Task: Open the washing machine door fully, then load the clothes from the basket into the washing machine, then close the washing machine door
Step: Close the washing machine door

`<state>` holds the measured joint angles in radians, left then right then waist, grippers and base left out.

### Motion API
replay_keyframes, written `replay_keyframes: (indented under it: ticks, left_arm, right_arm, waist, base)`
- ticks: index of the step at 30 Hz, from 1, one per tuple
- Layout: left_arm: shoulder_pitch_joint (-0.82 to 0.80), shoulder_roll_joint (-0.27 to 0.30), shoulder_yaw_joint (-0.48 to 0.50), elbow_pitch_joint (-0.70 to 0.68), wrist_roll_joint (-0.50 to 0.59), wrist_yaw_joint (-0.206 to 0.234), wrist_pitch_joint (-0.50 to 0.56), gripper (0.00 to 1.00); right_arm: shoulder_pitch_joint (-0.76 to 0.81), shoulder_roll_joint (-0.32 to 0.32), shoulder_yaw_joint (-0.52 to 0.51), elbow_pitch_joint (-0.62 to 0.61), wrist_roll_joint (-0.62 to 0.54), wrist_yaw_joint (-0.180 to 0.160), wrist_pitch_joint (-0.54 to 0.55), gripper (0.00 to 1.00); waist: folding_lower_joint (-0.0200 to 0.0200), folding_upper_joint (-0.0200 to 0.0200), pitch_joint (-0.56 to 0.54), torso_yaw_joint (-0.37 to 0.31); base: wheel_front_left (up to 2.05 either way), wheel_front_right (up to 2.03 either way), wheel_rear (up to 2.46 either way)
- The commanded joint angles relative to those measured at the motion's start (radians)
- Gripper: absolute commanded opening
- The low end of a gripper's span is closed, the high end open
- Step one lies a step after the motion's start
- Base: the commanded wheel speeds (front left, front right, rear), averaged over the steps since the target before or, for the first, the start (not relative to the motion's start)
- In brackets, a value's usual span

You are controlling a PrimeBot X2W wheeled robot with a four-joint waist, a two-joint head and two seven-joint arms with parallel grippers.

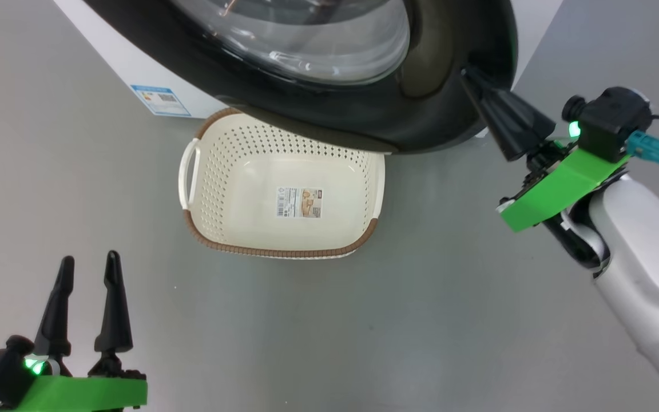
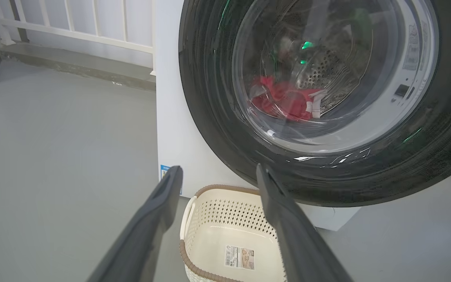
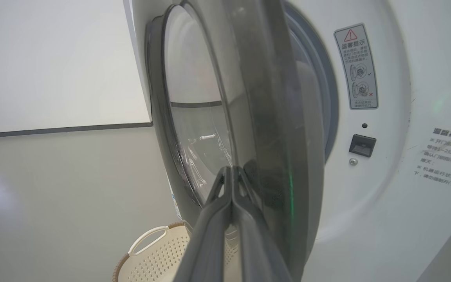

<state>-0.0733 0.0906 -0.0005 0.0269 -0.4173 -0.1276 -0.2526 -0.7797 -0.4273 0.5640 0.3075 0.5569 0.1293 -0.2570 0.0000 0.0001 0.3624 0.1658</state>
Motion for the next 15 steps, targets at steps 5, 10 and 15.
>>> replay_keyframes:
  ticks: [5,10,15]
  left_arm:
    - [-0.044,0.021,0.03,-0.033,-0.01,-0.003,-0.009,1.0]
    - [-0.064,0.024,0.029,-0.037,-0.014,-0.003,-0.009,1.0]
    - [-0.081,0.021,0.024,-0.038,-0.019,-0.003,-0.009,1.0]
  right_arm:
    - [-0.057,-0.036,-0.023,-0.005,-0.011,0.001,-0.005,0.0]
    - [-0.133,-0.069,-0.01,0.027,-0.002,0.001,-0.005,0.0]
    - [-0.212,-0.101,0.004,0.065,0.017,0.001,-0.005,0.0]
  waist:
    - [0.0,-0.0001,0.05,0.02]
    - [0.0,-0.0001,0.092,0.039]
    - [0.0,-0.0001,0.124,0.06]
  base:
    - [0.0,0.0,0.0]
    - [0.0,0.0,0.0]
    - [0.0,0.0,0.0]
